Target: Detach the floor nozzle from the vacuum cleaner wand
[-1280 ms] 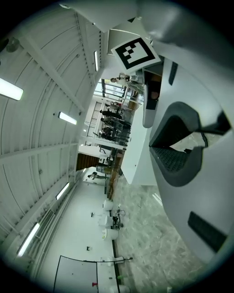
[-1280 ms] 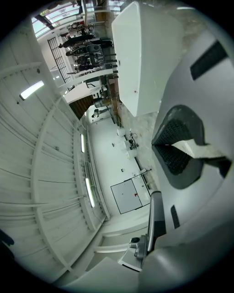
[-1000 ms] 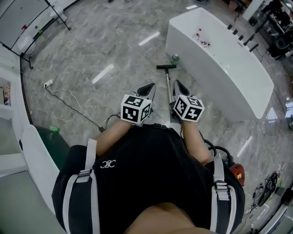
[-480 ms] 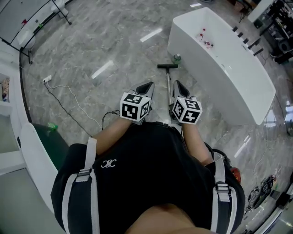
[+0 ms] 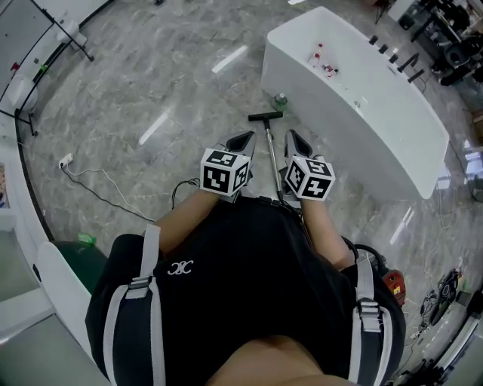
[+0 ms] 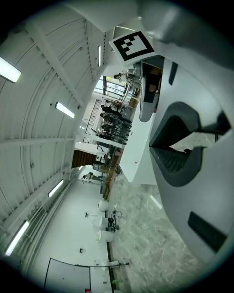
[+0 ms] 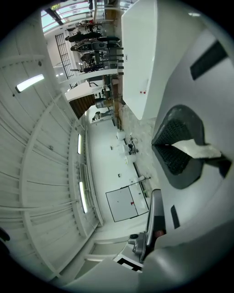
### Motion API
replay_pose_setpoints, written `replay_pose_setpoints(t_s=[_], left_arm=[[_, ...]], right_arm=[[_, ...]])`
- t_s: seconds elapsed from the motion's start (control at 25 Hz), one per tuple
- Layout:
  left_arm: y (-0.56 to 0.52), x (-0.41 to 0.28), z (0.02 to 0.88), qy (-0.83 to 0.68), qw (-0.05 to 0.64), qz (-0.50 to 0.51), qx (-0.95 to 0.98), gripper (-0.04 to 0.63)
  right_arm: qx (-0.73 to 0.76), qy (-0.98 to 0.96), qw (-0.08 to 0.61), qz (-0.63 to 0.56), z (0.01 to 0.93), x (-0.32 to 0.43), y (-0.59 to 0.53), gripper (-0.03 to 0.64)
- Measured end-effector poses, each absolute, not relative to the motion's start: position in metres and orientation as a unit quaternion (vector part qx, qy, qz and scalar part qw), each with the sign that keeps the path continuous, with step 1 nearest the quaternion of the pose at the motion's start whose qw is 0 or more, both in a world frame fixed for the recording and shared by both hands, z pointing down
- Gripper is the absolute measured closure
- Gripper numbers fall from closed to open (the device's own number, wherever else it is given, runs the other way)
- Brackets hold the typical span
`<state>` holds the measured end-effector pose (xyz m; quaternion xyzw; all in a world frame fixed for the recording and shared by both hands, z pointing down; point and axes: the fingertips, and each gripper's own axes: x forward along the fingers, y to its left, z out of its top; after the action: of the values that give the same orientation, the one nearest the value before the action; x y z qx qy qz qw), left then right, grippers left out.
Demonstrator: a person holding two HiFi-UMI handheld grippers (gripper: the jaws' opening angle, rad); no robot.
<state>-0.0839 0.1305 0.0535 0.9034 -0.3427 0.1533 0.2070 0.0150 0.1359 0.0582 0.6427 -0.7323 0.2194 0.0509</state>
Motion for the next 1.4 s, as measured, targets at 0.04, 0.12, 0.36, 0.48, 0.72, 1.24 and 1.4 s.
replay_pose_setpoints(t_s=[0.04,0.12,0.36,0.48,0.72,1.24,1.4], left_arm=[[0.117,-0.085,0.055,-0.340,0.208,0.154,0.904,0.588],[0.087,-0.088,0.059,-0.335,0.213,0.157,0.904,0.588],[-0.006,-0.095,0.048,-0.303,0.216,0.166,0.913,0.588],[-0.050,-0.101,0.042,-0.293,0.217,0.169,0.916,0.588],[-0.125,-0.113,0.053,-0.278,0.238,0.181,0.913,0.588],[-0.185,-0.040,0.094,-0.238,0.211,0.254,0.913,0.588],[-0.198,-0.019,0.118,-0.239,0.218,0.277,0.905,0.588]], right_arm=[[0.646,-0.729,0.052,0.221,0.060,0.015,0.125,0.607],[0.652,-0.723,0.053,0.224,0.064,0.013,0.099,0.607],[0.675,-0.695,0.044,0.243,0.061,0.004,0.015,0.607],[0.675,-0.692,0.043,0.252,0.056,-0.009,-0.029,0.607],[0.679,-0.681,0.062,0.269,0.073,-0.032,-0.089,0.607],[0.731,-0.583,0.077,0.346,0.141,0.062,-0.075,0.607],[0.734,-0.567,0.122,0.353,0.171,0.102,-0.075,0.607]])
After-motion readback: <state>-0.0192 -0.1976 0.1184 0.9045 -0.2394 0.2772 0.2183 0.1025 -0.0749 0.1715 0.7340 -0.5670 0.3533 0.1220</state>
